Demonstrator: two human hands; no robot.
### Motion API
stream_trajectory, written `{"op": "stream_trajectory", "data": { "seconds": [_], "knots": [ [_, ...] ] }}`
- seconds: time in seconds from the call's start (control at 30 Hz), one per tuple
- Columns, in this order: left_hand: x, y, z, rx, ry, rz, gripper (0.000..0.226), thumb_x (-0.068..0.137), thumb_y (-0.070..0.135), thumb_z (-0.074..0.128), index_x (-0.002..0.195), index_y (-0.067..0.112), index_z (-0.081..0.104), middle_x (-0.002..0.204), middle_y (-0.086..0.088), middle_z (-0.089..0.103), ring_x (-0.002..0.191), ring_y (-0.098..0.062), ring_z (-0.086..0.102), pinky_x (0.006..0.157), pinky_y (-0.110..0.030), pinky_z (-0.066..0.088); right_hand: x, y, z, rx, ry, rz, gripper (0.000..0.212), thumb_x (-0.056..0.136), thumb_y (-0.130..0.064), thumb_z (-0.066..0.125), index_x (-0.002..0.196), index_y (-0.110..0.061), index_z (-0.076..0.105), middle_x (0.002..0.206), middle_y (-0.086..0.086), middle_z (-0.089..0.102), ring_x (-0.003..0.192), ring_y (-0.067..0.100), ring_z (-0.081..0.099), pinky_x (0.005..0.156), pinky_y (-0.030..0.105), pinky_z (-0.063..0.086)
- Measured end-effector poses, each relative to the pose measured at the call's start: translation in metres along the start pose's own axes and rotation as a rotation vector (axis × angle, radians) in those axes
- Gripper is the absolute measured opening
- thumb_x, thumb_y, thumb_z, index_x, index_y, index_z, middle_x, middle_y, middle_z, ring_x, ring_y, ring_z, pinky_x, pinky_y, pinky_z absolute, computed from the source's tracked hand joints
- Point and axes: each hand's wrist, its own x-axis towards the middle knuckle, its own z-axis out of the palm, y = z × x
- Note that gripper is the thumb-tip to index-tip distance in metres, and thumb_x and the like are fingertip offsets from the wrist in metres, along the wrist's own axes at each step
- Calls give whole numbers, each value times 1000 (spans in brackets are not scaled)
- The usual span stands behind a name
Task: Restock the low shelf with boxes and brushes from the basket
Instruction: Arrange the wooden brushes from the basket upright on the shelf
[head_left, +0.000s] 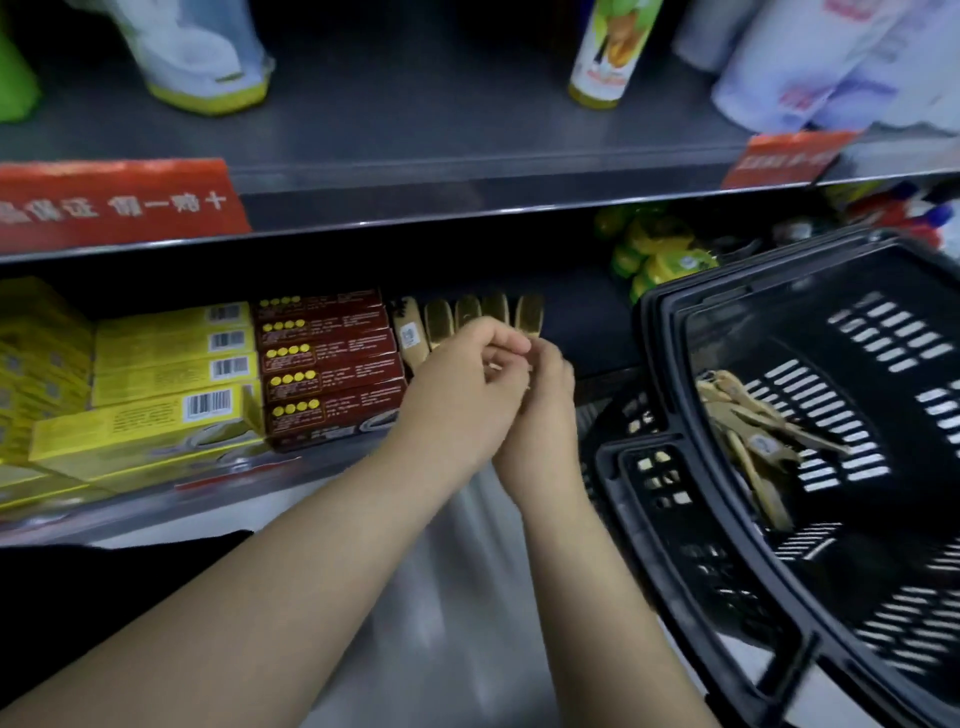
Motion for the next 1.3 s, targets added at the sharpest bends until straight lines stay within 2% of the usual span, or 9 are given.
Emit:
{"op": "stream_trajectory", "data": {
  "seconds": [0.1,0.23,0.43,0.7,0.83,0.9,1.03,1.17,1.3],
  "knots": [
    [0,19,9,83,-19,218,17,87,12,54,89,27,61,85,13,63,75,2,58,72,-17,49,-16,-22,-45,-24,-43,-84,39,94,-14,48,132,-19,44,126,-4,43,90,-8,48,77,0,38],
    [-6,28,28,82,-90,287,20,87,13,56,81,32,58,78,12,60,73,-5,58,74,-26,49,-19,-15,-110,-166,11,-146,35,93,-11,52,127,-19,52,119,-5,49,110,8,52,96,22,41],
    [-10,49,66,388,-381,443,12,90,22,53,97,31,57,95,14,57,88,-3,55,77,-24,46,-16,58,-172,-378,55,80,19,94,-24,53,110,-16,59,103,-2,57,104,18,53,84,27,39],
    [17,44,106,961,-652,603,43,96,46,38,135,29,43,148,8,34,141,-12,16,115,-31,8,20,112,-194,-713,-645,389,30,92,-29,50,110,-9,62,109,11,63,99,26,58,83,32,46],
    [30,38,116,1068,-719,657,32,95,49,33,99,32,60,123,11,56,138,-9,24,114,-34,-13,60,142,-195,-942,-735,417,38,95,-26,49,124,-3,57,125,17,58,115,31,53,93,32,41],
    [38,44,118,1092,-754,685,30,94,47,38,73,32,53,85,15,59,101,-3,49,118,-37,-7,76,164,-191,-1012,-755,427,41,95,-26,48,131,-5,51,132,14,53,122,29,49,97,32,38],
    [50,51,122,1107,-822,623,43,93,46,43,55,26,42,55,10,46,58,-6,41,98,-28,35,93,221,-165,-882,-758,465,42,94,-26,51,132,-9,50,137,12,50,127,29,45,102,34,36],
    [58,53,127,1109,-825,581,44,92,49,45,57,23,40,53,6,41,51,-7,39,54,-14,26,86,286,-126,-1056,-802,520,52,99,-34,34,148,-19,23,152,12,27,137,31,31,109,48,31],
    [64,52,132,1102,-809,554,22,93,48,41,92,28,51,82,10,57,74,-10,51,64,-28,44,72,307,-112,-1199,-839,507,46,99,-32,37,141,-15,35,143,12,38,130,30,39,98,50,38]
  ]
}}
